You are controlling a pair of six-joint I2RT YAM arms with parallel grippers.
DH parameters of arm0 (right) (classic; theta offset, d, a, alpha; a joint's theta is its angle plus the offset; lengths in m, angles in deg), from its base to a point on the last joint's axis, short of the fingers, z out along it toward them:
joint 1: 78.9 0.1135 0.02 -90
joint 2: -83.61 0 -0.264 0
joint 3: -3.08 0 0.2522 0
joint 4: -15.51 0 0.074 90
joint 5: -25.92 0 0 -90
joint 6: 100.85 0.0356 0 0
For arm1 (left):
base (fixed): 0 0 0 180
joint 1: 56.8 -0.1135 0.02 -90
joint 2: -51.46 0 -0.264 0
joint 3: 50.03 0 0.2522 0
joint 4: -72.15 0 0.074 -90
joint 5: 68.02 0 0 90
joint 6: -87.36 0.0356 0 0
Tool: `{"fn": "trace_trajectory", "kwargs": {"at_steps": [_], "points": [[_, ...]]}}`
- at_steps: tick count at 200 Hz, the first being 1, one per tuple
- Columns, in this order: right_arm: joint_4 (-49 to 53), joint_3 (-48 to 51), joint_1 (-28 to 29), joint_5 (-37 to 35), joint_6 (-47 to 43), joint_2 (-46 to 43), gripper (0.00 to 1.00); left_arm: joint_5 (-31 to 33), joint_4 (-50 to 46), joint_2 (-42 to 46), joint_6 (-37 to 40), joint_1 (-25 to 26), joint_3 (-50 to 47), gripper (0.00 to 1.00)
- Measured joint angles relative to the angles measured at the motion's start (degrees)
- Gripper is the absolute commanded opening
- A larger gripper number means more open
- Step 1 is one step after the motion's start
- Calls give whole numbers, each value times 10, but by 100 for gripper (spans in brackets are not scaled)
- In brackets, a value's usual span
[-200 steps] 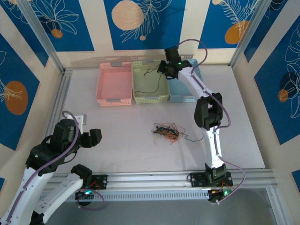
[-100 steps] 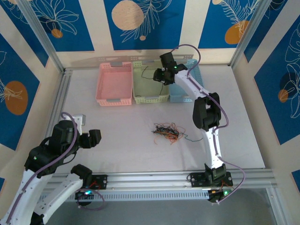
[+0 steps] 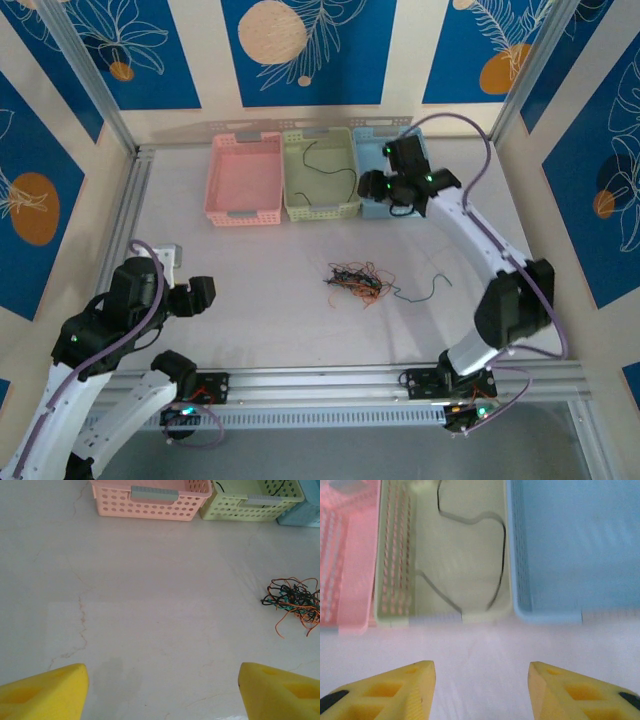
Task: Untangle the cables
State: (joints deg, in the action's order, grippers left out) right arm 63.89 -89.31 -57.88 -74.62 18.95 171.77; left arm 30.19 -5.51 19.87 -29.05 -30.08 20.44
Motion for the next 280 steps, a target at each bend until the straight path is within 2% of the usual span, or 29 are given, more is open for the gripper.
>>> {"fn": "trace_trajectory", "kwargs": {"at_steps": [35,58,82,129,168,233,280], "points": [[9,145,1,44,5,-48,49,0,0,-13,0,0,0,79],[20,198,12,63,6,-49,48,-7,0,-19,1,0,0,78],[21,220,25,69,7,-49,48,-27,2,-24,10,0,1,77],[21,225,29,63,-4,-31,48,-115,40,-45,10,0,5,77],[21,225,25,61,-18,-14,47,-149,59,-41,20,0,0,78],[21,223,25,67,-41,22,26,-176,77,-25,31,0,-17,78],[20,207,31,76,-49,22,3,-177,78,-25,30,0,-23,78]]}}
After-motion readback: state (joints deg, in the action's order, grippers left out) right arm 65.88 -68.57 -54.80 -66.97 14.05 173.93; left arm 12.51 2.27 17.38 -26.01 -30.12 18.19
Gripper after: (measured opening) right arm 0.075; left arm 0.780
